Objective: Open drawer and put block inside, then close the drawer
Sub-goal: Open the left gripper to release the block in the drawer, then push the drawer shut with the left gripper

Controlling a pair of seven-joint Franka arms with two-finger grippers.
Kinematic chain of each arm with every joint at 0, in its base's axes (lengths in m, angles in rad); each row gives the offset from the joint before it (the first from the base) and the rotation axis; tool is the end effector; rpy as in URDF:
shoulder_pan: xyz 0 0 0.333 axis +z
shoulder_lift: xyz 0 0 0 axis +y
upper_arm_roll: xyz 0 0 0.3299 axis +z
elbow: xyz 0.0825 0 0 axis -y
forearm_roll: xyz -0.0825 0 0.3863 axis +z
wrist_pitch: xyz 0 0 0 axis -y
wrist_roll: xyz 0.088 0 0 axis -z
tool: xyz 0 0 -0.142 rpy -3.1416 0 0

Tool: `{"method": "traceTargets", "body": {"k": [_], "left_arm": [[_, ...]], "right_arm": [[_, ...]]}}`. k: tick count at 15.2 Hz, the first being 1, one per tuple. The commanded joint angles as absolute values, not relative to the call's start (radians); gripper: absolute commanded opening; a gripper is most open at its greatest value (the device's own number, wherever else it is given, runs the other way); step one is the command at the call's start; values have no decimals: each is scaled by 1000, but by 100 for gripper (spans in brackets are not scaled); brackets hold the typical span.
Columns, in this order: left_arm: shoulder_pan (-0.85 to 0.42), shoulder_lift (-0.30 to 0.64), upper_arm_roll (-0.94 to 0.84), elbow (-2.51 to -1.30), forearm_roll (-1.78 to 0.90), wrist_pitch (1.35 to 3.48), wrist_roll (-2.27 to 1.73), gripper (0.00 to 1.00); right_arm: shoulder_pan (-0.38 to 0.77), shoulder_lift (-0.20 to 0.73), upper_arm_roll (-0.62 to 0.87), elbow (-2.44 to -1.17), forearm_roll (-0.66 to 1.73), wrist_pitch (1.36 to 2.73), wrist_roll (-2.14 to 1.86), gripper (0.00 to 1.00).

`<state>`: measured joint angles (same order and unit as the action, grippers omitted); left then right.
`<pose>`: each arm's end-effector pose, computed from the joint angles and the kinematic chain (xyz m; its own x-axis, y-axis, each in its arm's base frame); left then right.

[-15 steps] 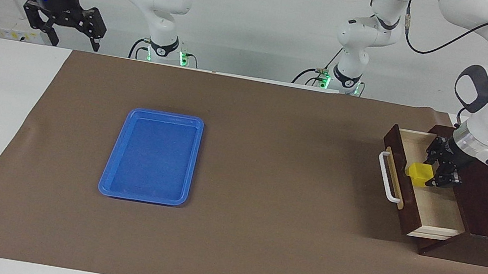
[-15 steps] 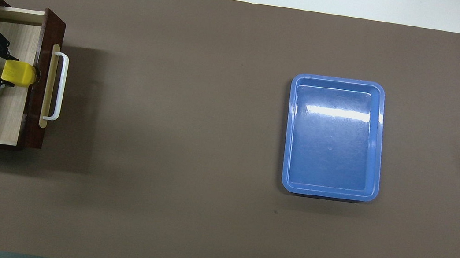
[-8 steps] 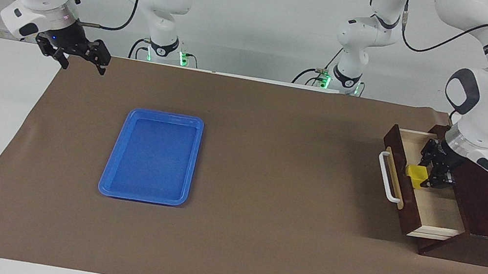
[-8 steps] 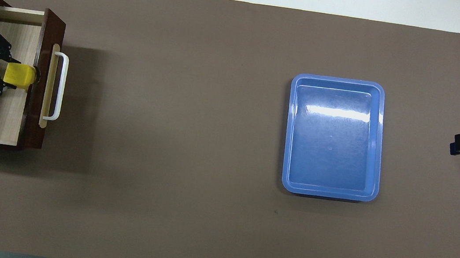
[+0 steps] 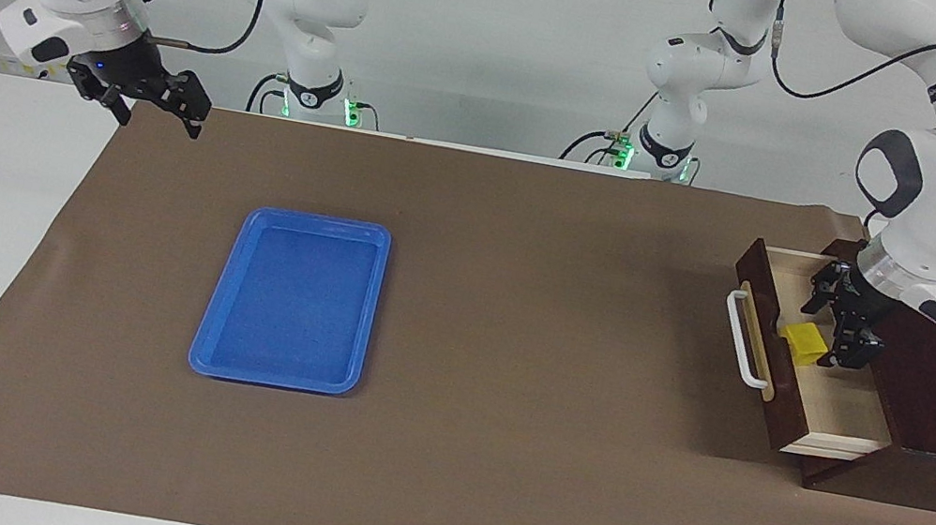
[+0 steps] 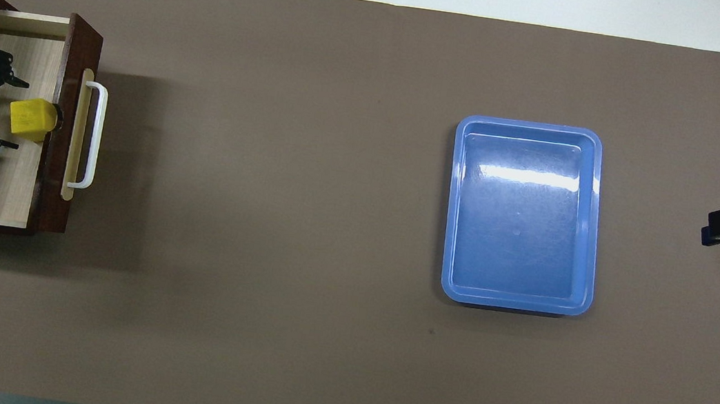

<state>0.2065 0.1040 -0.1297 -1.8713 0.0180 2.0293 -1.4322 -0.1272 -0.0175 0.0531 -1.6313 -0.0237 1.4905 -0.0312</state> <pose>0.5973 0.0494 0.4398 0.0679 0.9976 0.0107 0.9962 -0.0684 0.0539 0.5344 -0.0430 0.5784 0.9913 -0.0443 -0.1237 -0.0421 -0.9989 0.0208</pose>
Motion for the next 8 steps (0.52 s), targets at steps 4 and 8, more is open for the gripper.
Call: {"method": "traceTargets", "body": {"k": [4,8], "left_arm": [[144,92,-146,-1734,-37,1907,-1456,100],[8,81,-144,-1785,-38,1904,-1578,100]], "right_arm": [[-144,-12,67,-1612,-28,1471,-20,100],[-137,-15,67,-1614,-31,1473,-20,100]]}}
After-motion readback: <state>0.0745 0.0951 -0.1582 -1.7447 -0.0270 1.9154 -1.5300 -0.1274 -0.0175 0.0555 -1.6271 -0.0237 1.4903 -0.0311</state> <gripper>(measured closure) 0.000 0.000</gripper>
